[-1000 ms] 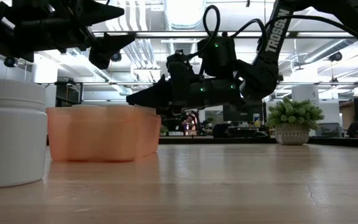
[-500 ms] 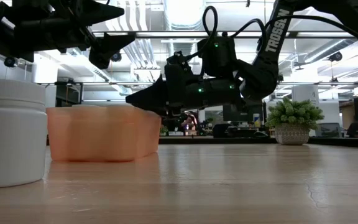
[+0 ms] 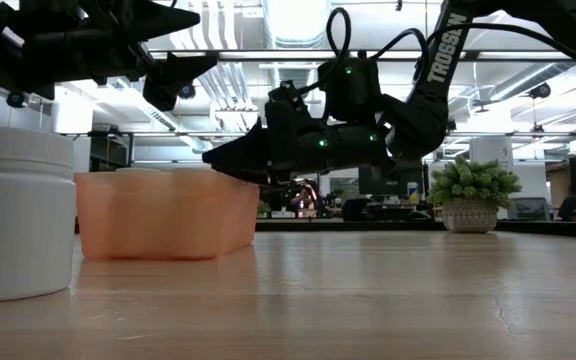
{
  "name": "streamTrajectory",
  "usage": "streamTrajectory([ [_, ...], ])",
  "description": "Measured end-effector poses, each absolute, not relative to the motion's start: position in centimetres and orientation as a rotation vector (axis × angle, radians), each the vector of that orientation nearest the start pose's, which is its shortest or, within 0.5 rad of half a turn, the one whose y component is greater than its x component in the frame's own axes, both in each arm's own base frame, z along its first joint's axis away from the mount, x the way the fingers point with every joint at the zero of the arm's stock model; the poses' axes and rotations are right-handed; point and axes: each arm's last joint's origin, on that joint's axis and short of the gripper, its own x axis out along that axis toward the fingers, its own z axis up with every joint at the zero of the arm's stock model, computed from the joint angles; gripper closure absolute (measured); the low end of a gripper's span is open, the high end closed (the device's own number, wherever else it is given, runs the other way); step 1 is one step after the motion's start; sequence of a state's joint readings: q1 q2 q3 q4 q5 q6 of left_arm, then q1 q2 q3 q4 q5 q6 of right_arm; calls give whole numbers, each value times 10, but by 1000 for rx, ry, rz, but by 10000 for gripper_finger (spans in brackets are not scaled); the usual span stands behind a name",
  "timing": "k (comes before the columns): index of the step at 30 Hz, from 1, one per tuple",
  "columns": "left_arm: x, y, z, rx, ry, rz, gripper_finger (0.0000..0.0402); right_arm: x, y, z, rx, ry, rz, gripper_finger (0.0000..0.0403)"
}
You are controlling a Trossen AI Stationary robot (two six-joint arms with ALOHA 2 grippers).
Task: Pick and place pill bottles into a basket
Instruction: Put the top right white medicine bottle into the orange bin
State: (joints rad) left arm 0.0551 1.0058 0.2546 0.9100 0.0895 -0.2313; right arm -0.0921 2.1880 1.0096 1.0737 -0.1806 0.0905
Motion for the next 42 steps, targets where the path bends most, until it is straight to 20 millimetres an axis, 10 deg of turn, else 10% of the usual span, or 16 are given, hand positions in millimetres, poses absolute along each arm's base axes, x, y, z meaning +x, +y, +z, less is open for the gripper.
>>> streamTrajectory([
  [18, 209, 10, 230, -288, 80, 2, 86, 399, -36, 146, -9, 228, 82, 171],
  [34, 215, 17, 242, -607, 134, 277, 86, 280, -35, 165, -8, -29, -7, 269],
  [42, 227, 20, 240, -693, 229, 399, 86, 257, -37, 163, -6, -56, 111, 342],
])
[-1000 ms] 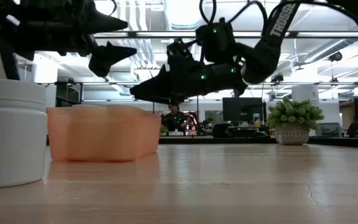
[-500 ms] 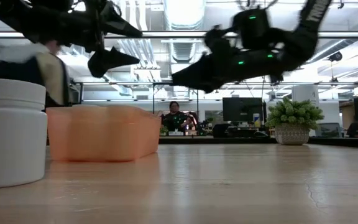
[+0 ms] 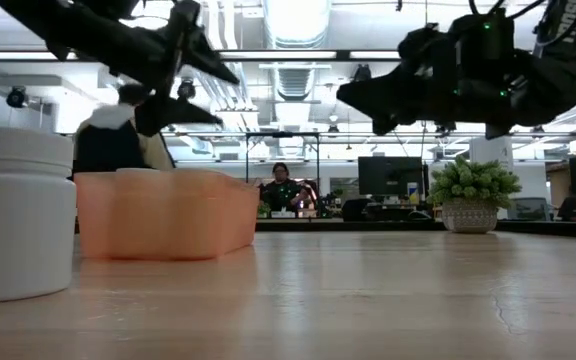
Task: Pick and place pill bottles into a basket
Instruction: Put the top right white medicine bottle into the orange bin
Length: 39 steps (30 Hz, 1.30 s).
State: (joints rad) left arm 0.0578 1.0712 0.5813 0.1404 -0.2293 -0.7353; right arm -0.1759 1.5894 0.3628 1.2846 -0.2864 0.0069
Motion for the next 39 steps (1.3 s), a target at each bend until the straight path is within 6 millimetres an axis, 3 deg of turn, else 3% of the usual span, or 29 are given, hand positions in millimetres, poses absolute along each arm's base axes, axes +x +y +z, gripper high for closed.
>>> streamTrajectory([
  [5, 242, 21, 238, -713, 290, 452, 86, 241, -38, 162, 18, -127, 180, 388],
  [16, 259, 22, 237, -702, 305, 459, 86, 171, -30, 150, 55, -161, 89, 394],
  [19, 260, 22, 235, -716, 311, 466, 86, 164, -29, 159, 49, -182, 65, 394],
  [27, 260, 23, 232, -774, 305, 493, 86, 151, -28, 159, 45, -15, -61, 394],
  [33, 262, 23, 227, -830, 319, 517, 86, 136, -24, 170, 27, -52, -52, 394],
  [39, 270, 21, 212, -887, 414, 565, 95, 125, -23, 162, 42, 54, -114, 394],
])
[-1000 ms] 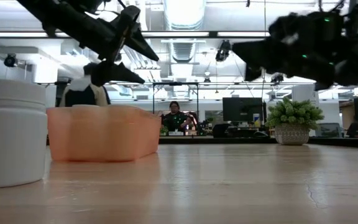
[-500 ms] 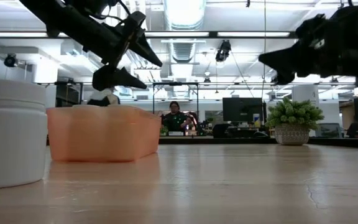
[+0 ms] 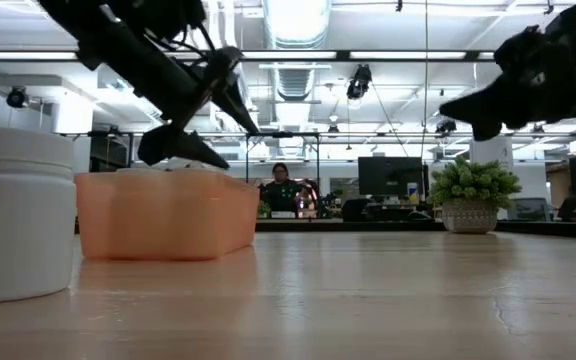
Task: Pick and place pill bottles into a basket
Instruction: Put the top right white medicine bottle into the orange bin
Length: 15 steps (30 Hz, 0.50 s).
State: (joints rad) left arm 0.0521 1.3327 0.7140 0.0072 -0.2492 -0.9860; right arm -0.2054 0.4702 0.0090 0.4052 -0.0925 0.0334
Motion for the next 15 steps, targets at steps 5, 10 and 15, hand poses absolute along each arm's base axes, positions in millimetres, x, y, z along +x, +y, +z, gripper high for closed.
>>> streamTrajectory([
  [5, 289, 19, 213, -871, 540, 593, 114, 116, -22, 164, 46, 48, -113, 394],
  [10, 303, 16, 226, -825, 697, 646, 121, 108, -20, 162, 34, 68, -136, 394],
  [15, 309, 8, 238, -784, 758, 685, 121, 101, -20, 161, 33, 70, -161, 394],
])
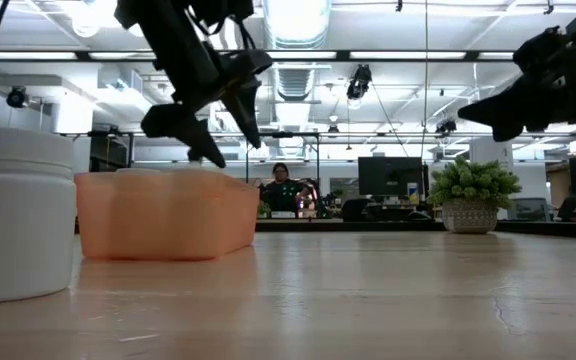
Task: Pick and place pill bottles into a basket
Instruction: Put the top right white medicine bottle into the orange bin
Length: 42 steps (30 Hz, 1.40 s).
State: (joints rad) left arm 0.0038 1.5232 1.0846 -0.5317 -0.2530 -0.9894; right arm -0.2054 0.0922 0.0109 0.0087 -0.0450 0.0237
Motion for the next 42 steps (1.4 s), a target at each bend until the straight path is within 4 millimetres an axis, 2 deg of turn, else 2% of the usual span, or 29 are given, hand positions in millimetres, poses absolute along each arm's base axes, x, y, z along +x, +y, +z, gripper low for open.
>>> streamTrajectory([
  [6, 311, 2, 242, -818, 757, 681, 121, 99, -19, 163, 28, 42, -159, 394],
  [16, 301, -3, 235, -879, 848, 774, 121, 100, -19, 161, 1, 72, -157, 394],
  [28, 313, -5, 224, -930, 874, 793, 121, 101, -20, 161, -31, 79, -155, 394],
  [33, 320, -6, 212, -938, 927, 798, 121, 101, -20, 161, -36, 80, -154, 394],
  [42, 323, -7, 207, -968, 925, 829, 121, 101, -20, 161, -29, 79, -154, 394],
])
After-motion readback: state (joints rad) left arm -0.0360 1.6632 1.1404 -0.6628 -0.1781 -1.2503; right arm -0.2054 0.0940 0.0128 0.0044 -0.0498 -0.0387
